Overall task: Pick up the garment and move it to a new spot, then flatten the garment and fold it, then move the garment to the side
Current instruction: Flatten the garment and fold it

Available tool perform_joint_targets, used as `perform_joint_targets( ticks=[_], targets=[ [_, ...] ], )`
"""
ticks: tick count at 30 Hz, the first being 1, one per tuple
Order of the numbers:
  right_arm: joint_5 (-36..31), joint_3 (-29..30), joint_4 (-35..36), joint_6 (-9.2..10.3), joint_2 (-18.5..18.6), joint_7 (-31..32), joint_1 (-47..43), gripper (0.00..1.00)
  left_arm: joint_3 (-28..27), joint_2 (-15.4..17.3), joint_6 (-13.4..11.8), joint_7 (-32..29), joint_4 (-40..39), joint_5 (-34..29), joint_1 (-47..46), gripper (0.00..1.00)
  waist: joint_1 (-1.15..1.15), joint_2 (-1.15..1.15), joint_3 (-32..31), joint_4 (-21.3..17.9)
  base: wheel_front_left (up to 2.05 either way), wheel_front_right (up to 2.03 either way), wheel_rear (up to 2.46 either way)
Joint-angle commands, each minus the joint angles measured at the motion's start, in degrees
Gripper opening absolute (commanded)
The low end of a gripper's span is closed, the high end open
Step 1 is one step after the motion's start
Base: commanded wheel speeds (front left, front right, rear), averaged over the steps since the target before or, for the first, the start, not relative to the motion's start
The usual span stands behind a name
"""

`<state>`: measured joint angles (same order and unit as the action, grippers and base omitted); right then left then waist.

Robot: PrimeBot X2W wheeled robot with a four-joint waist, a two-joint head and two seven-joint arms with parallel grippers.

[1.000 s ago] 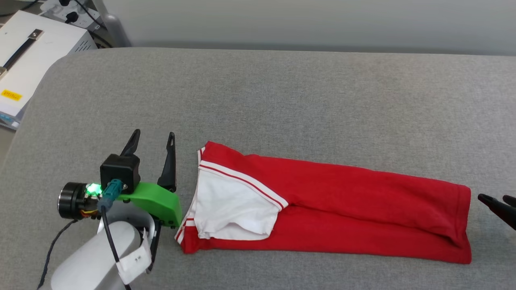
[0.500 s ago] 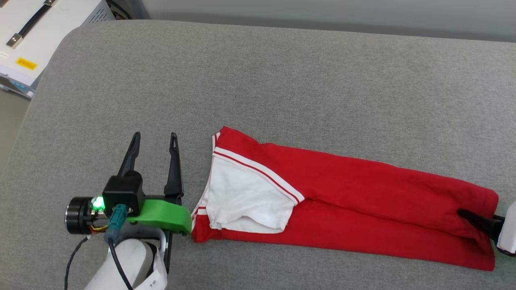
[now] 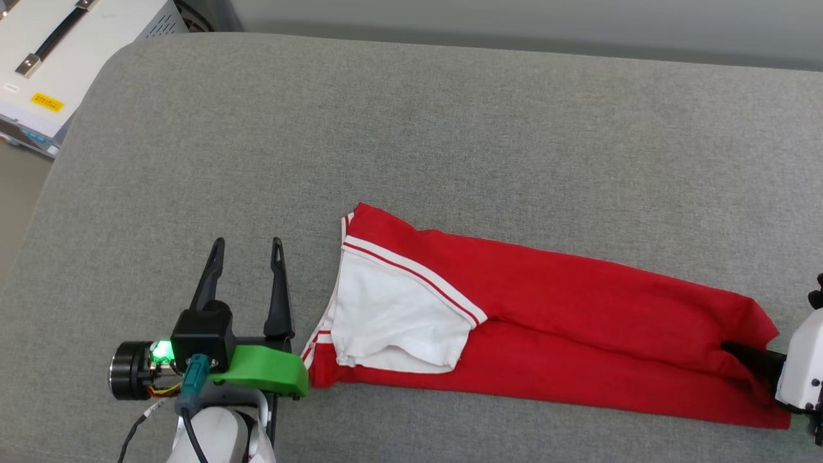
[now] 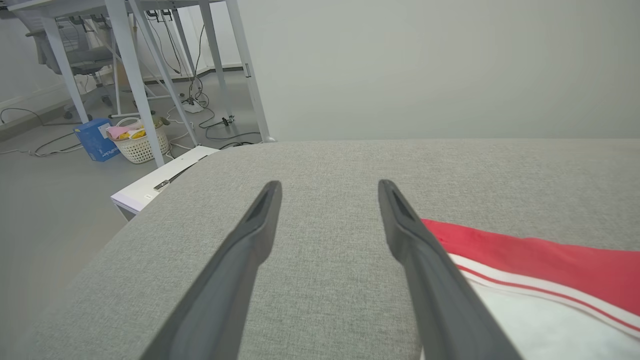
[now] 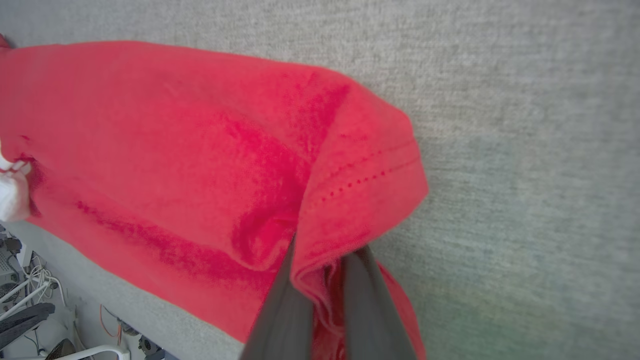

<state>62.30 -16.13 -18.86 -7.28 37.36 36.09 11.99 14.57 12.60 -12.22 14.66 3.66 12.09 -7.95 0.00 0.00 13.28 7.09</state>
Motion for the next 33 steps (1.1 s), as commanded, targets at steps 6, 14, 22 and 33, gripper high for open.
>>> perform_joint_targets(
  ticks=[6,14,22,33],
  targets=[
    [0.4,1.7,-2.3,-0.21,3.3,-1.5,0.9,0.00,-1.6,-1.7,2.8,0.3,0.7,-3.3,1.8,1.00,0.00,0.00,-1.7,-0.8,0.00,0.00,0.00],
    [-1.5,3.4,-3.6,-0.21,10.1,0.7,0.6,0.00,-3.8,-2.9,5.7,0.3,1.7,-5.3,3.1,1.00,0.00,0.00,-4.2,-1.6,0.00,0.00,0.00],
    [1.0,1.2,9.3,-0.21,7.6,5.1,-1.3,0.00,-5.6,-3.5,7.1,0.3,2.7,-6.3,4.3,1.00,0.00,0.00,-5.5,-2.3,0.00,0.00,0.00],
    [-4.6,-9.6,21.8,-0.21,-1.7,12.0,10.0,0.00,-6.3,-6.0,8.8,0.3,2.8,-7.9,2.1,1.00,0.00,0.00,-2.3,0.8,0.00,0.00,0.00]
  ],
)
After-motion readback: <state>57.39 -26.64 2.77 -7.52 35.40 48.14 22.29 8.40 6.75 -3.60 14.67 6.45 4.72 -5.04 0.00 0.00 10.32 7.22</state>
